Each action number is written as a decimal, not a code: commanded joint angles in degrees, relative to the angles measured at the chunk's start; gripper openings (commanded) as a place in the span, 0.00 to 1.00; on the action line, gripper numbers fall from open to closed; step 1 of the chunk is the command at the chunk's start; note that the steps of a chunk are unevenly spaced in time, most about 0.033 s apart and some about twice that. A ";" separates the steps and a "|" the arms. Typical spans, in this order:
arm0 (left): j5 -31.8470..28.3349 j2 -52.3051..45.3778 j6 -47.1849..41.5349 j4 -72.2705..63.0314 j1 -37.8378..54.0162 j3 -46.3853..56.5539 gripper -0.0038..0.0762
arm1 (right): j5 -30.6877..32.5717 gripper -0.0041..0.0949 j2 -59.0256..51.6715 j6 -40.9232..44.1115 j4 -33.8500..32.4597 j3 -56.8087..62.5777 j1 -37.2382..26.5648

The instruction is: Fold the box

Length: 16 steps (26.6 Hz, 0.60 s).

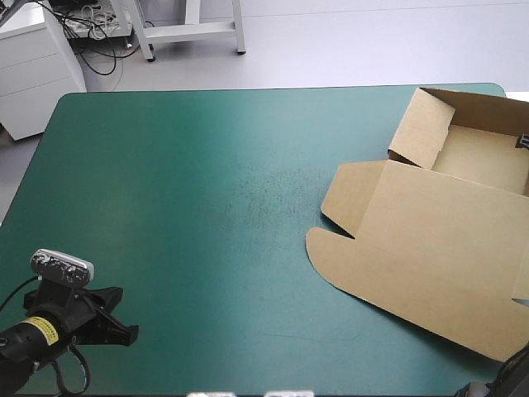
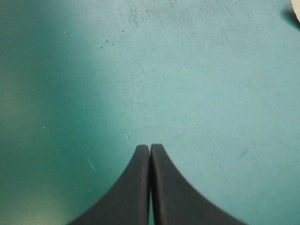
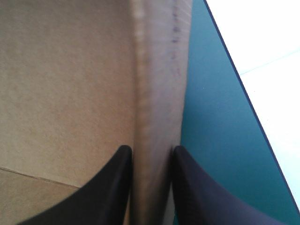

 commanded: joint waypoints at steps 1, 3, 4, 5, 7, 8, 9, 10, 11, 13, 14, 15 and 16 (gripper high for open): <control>-3.48 0.36 -0.21 -0.20 -0.07 -1.45 0.01 | -0.01 0.54 -3.21 -0.34 0.56 -1.91 -0.56; -3.48 0.36 -0.21 -0.20 -0.07 -1.45 0.01 | 0.46 0.66 -3.21 -0.34 0.48 -1.91 -0.56; -3.48 0.36 -0.21 -0.20 -0.07 -1.45 0.01 | 0.46 0.70 -3.21 -0.27 0.43 -1.91 -0.56; -3.48 0.36 -0.21 -0.20 -0.07 -1.45 0.01 | 0.56 0.76 -3.67 0.12 0.34 -1.91 -0.56; -3.48 0.36 -0.21 -0.20 -0.07 -1.45 0.01 | 0.56 0.76 -4.62 0.58 0.46 -1.91 -0.56; -3.48 0.36 -0.21 -0.20 -0.07 -1.45 0.01 | 0.56 0.76 -5.46 0.58 0.46 -1.91 -0.56; -3.48 0.36 -0.21 -0.20 -0.07 -1.45 0.01 | 0.56 0.76 -6.43 0.74 0.65 -1.91 -0.56; -3.48 0.36 -0.21 -0.20 -0.07 -1.45 0.01 | 0.56 0.76 -8.95 1.33 2.13 -1.78 -0.56; -3.48 0.36 -0.21 -0.11 -0.07 -1.45 0.01 | 0.56 0.76 -9.97 1.33 3.10 -1.78 -0.56; -3.48 0.36 -0.21 -0.11 -0.07 -1.45 0.01 | 0.67 0.72 -12.79 0.67 5.95 -1.70 -0.56; -3.48 0.36 -0.21 -0.11 -0.07 -1.45 0.01 | 0.67 0.67 -14.47 0.04 7.59 -1.17 -0.33; -3.32 0.36 -0.21 -0.11 -0.07 -1.45 0.01 | 0.67 0.59 -16.35 -0.21 8.70 -0.42 0.25; -3.23 0.36 -0.21 0.05 -0.07 -1.45 0.01 | 0.67 0.52 -18.02 -0.33 8.96 0.48 0.88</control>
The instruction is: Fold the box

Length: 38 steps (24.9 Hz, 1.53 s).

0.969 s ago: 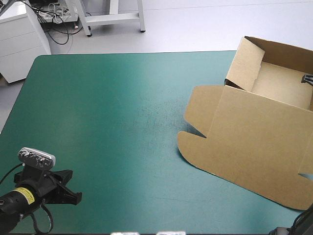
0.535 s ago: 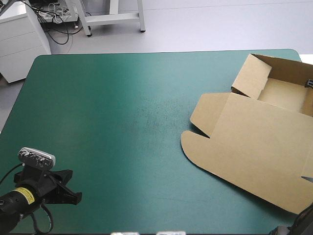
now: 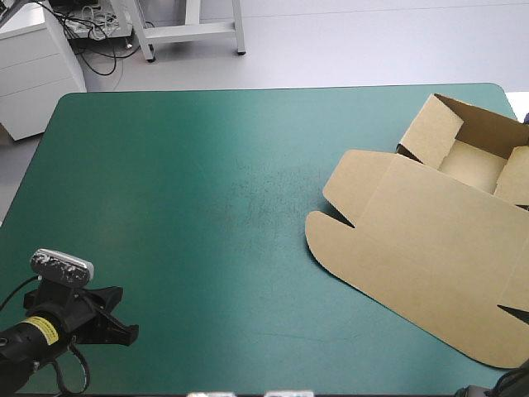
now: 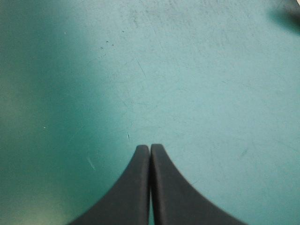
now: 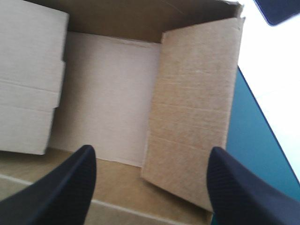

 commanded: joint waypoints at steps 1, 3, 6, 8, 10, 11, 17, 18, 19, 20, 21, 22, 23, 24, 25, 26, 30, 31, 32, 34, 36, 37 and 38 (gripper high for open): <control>-3.27 0.36 -0.21 0.05 -0.07 -1.45 0.01 | 0.51 0.41 -9.31 -1.22 3.07 1.36 1.75; -4.09 0.36 -0.21 0.08 -0.07 -1.45 0.01 | 0.51 0.21 -13.27 -2.30 2.96 4.52 4.02; -4.11 0.36 -0.21 0.08 -0.07 -1.45 0.01 | 0.41 0.02 -22.95 -3.42 2.52 11.02 11.44; -3.97 0.36 -0.21 0.08 -0.07 -1.45 0.01 | 0.18 0.02 -27.29 -3.42 2.26 13.43 14.95; -3.97 0.36 -0.21 0.08 -0.07 -1.45 0.01 | -1.31 0.02 -32.22 -3.57 2.26 16.96 19.39; -3.97 0.31 0.05 0.08 -0.07 -1.45 0.01 | -3.13 0.02 -34.77 -4.38 2.26 19.46 21.24; -4.31 -5.89 2.79 0.08 -0.07 -0.44 0.01 | -15.27 0.02 -53.26 -10.23 2.47 39.17 29.72; -4.44 -7.92 2.89 0.08 -0.07 0.42 0.01 | -17.56 0.02 -56.53 -11.72 2.87 43.34 30.56; -4.45 -8.97 2.89 0.08 -0.07 0.96 0.01 | -18.72 0.02 -58.11 -12.13 2.87 45.88 30.69; -4.74 -10.54 3.03 0.08 -0.07 1.69 0.01 | -19.95 0.02 -59.94 -12.50 3.19 48.30 30.83; -5.02 -11.57 3.03 0.08 -0.07 2.53 0.01 | -20.95 0.02 -61.72 -13.31 3.19 50.69 30.83; -5.32 -12.60 3.03 0.08 -0.07 3.15 0.01 | -21.87 0.02 -63.05 -13.32 3.19 52.53 30.83; -6.10 -13.89 3.03 0.08 -0.07 3.88 0.01 | -23.09 0.02 -64.64 -13.32 3.19 54.82 30.83; -7.12 -15.11 3.03 0.08 -0.07 4.66 0.01 | -24.23 0.02 -66.15 -13.32 3.32 57.03 30.83; -7.76 -16.35 3.03 0.08 -0.07 5.43 0.01 | -25.12 0.02 -67.61 -13.32 3.32 58.74 30.83; -8.42 -17.58 3.03 0.08 -0.07 6.18 0.01 | -25.84 0.02 -68.91 -13.32 3.32 60.86 30.83; -8.86 -21.22 3.03 0.08 -0.07 8.87 0.01 | -29.31 0.02 -73.39 -13.32 3.32 68.59 30.83; -8.86 -21.80 3.03 0.08 -0.07 9.32 0.01 | -30.04 0.02 -74.27 -13.32 3.32 70.41 30.83; -8.86 -22.48 3.03 0.08 -0.07 9.81 0.01 | -30.91 0.02 -75.41 -13.32 3.32 72.05 30.83; -8.86 -23.68 3.03 0.08 -0.07 11.05 0.01 | -32.67 0.02 -78.88 -13.32 3.32 75.84 30.83; -8.86 -24.37 3.03 0.08 -0.07 12.00 0.01 | -33.56 0.02 -81.41 -13.22 3.32 77.90 30.83; -8.86 -24.69 3.03 0.08 -0.07 12.28 0.01 | -33.98 0.02 -82.48 -13.22 3.32 78.67 30.83; -8.86 -25.25 3.03 0.08 -0.07 12.64 0.01 | -34.21 0.02 -83.79 -13.22 3.32 79.42 30.83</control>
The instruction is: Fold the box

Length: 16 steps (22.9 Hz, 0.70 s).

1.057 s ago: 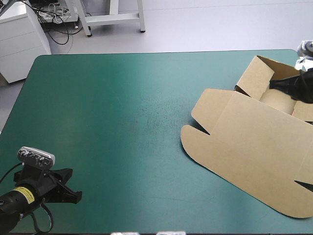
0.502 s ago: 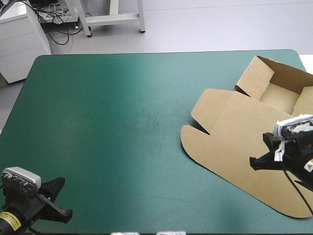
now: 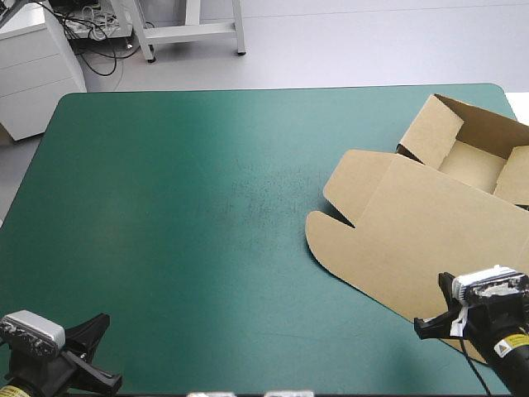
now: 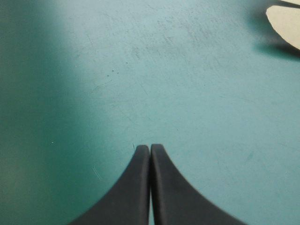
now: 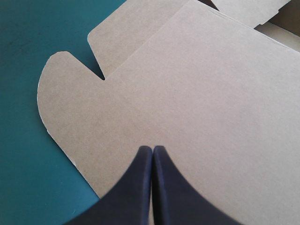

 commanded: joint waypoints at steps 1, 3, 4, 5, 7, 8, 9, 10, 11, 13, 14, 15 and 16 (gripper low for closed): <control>-4.15 -0.49 -0.03 -0.15 -0.07 -0.35 0.01 | -5.28 0.02 -3.61 -0.52 0.92 0.80 0.11; -4.06 -2.05 -0.03 -0.15 -0.07 -0.35 0.01 | -5.42 0.02 -7.10 -0.52 0.92 1.94 0.11; -4.06 -2.97 0.10 -0.15 -0.07 -0.35 0.01 | -5.68 0.02 -9.29 -0.52 0.92 2.88 0.11; -4.06 -3.33 0.10 -0.15 -0.07 -0.35 0.01 | -5.68 0.02 -10.27 -0.52 0.92 3.17 0.11; -4.06 -4.66 0.10 -0.15 -0.07 -0.35 0.01 | -5.68 0.02 -12.82 -0.52 0.92 4.58 0.11; -3.95 -5.22 0.10 -0.15 -0.07 -0.35 0.01 | -5.68 0.02 -14.39 -0.52 0.92 5.11 0.11; -3.95 -5.33 0.10 -0.15 -0.07 -0.35 0.01 | -5.68 0.02 -14.93 -0.52 1.05 5.11 0.11; -3.95 -5.44 0.10 -0.15 -0.07 -0.35 0.01 | -5.53 0.02 -15.88 -0.41 1.19 5.11 0.11; -3.95 -5.44 0.10 -0.15 -0.07 -0.35 0.01 | -5.24 0.02 -16.00 -0.26 1.17 5.22 0.11; -3.95 -5.48 0.10 -0.15 -0.07 -0.35 0.01 | -4.43 0.02 -16.28 -0.12 1.17 5.22 0.11; -3.95 -5.48 0.10 -0.15 -0.07 -0.35 0.01 | -4.31 0.02 -16.38 -0.12 1.17 5.22 0.11; -3.95 -5.48 0.10 -0.15 -0.07 -0.35 0.01 | -4.31 0.02 -16.38 -0.12 1.17 5.22 0.11; -3.95 -5.48 0.10 -0.15 -0.07 -0.35 0.01 | -4.31 0.02 -16.38 -0.12 1.17 5.22 0.11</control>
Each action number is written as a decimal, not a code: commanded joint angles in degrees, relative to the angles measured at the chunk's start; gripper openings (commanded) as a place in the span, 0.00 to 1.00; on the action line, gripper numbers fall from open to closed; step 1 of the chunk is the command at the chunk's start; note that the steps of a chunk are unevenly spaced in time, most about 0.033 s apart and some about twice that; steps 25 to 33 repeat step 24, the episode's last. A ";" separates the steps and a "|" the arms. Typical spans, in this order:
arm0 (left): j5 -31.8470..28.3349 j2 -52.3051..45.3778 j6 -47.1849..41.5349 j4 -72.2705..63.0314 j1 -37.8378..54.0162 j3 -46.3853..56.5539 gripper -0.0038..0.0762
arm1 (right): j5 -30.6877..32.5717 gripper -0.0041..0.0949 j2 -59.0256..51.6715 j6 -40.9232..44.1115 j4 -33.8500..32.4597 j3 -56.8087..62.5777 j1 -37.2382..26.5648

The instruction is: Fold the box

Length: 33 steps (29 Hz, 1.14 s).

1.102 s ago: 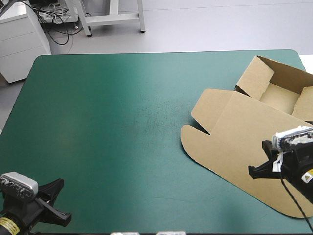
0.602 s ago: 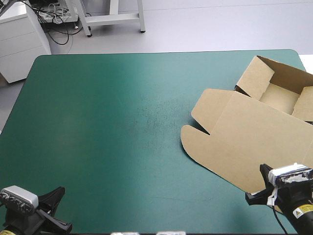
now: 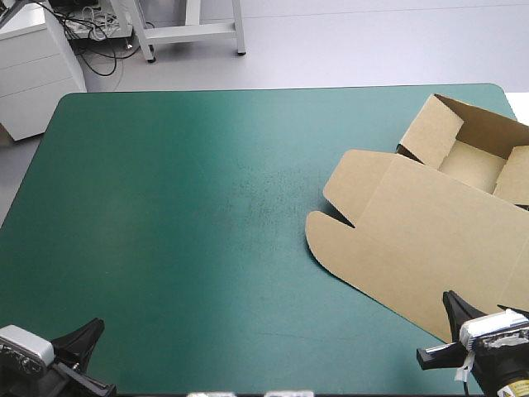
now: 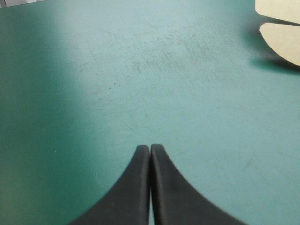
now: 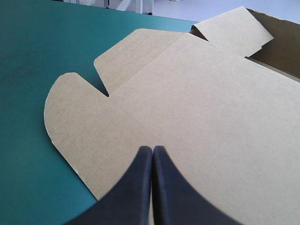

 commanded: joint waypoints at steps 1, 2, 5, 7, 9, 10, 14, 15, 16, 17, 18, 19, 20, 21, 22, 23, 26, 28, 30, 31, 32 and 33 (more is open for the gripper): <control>-4.08 0.33 -0.08 -0.15 -0.07 -1.16 0.01 | -3.56 0.02 0.78 -0.02 0.99 -1.47 0.11; -4.08 0.33 -0.08 -0.15 -0.07 -1.16 0.01 | -3.56 0.02 0.78 -0.02 0.99 -1.47 0.11; -3.97 0.33 -0.08 -0.15 -0.07 -1.16 0.01 | -3.56 0.02 0.78 0.13 0.99 -1.47 0.11; -3.97 0.33 -0.08 -0.15 -0.07 -1.16 0.01 | -3.56 0.02 0.78 0.31 0.77 -1.47 0.11; -3.97 0.33 -0.08 -0.15 -0.07 -1.16 0.01 | -3.67 0.02 0.78 0.31 0.17 -1.47 0.11; -3.97 0.33 -0.08 -0.15 -0.07 -1.16 0.01 | -3.67 0.02 0.78 0.31 -0.24 -1.47 0.11; -3.97 0.33 -0.08 -0.15 -0.07 -1.16 0.01 | -3.76 0.02 0.78 0.31 -0.25 -1.47 0.11; -3.97 0.33 -0.08 -0.15 -0.07 -1.16 0.01 | -3.76 0.02 0.78 0.31 -0.25 -1.47 0.11; -3.97 0.33 -0.08 -0.15 -0.07 -1.16 0.01 | -3.76 0.02 0.78 0.31 -0.25 -1.47 0.11; -3.97 0.33 -0.08 -0.15 -0.07 -1.16 0.01 | -3.76 0.02 0.78 0.31 -0.25 -1.47 0.11; -3.97 0.33 -0.08 -0.15 -0.07 -1.16 0.01 | -3.76 0.02 0.78 0.31 -0.25 -1.47 0.11; -3.97 0.33 -0.08 -0.15 -0.07 -1.16 0.01 | -3.76 0.02 0.78 0.31 -0.25 -1.47 0.11; -3.97 0.33 -0.08 -0.15 -0.07 -1.16 0.01 | -3.76 0.02 0.78 0.31 -0.25 -1.47 0.11; -3.97 0.33 -0.08 -0.15 -0.07 -1.16 0.01 | -3.76 0.02 0.78 0.31 -0.25 -1.47 0.11; -3.97 0.33 -0.08 -0.15 -0.07 -1.16 0.01 | -3.76 0.02 0.78 0.31 -0.25 -1.47 0.11; -3.97 0.33 -0.08 -0.15 -0.07 -1.16 0.01 | -3.88 0.02 0.78 0.18 -0.25 -1.47 0.11; -3.97 0.33 -0.08 -0.15 -0.07 -1.16 0.01 | -3.88 0.02 0.78 0.18 -0.25 -1.47 0.11; -3.97 0.33 -0.08 -0.15 -0.07 -1.16 0.01 | -3.88 0.02 0.78 0.18 -0.25 -1.47 0.11; -3.97 0.33 -0.08 -0.15 -0.07 -1.16 0.01 | -3.88 0.02 0.78 0.18 -0.25 -1.47 0.11; -3.97 0.33 -0.08 -0.15 -0.07 -1.16 0.01 | -3.88 0.02 0.78 0.18 -0.25 -1.47 0.11; -3.97 0.33 -0.08 -0.15 -0.07 -1.16 0.01 | -3.88 0.02 0.78 0.18 -0.25 -1.47 0.11; -3.97 0.33 -0.08 -0.15 -0.07 -1.16 0.01 | -3.88 0.02 0.78 0.18 -0.25 -1.47 0.11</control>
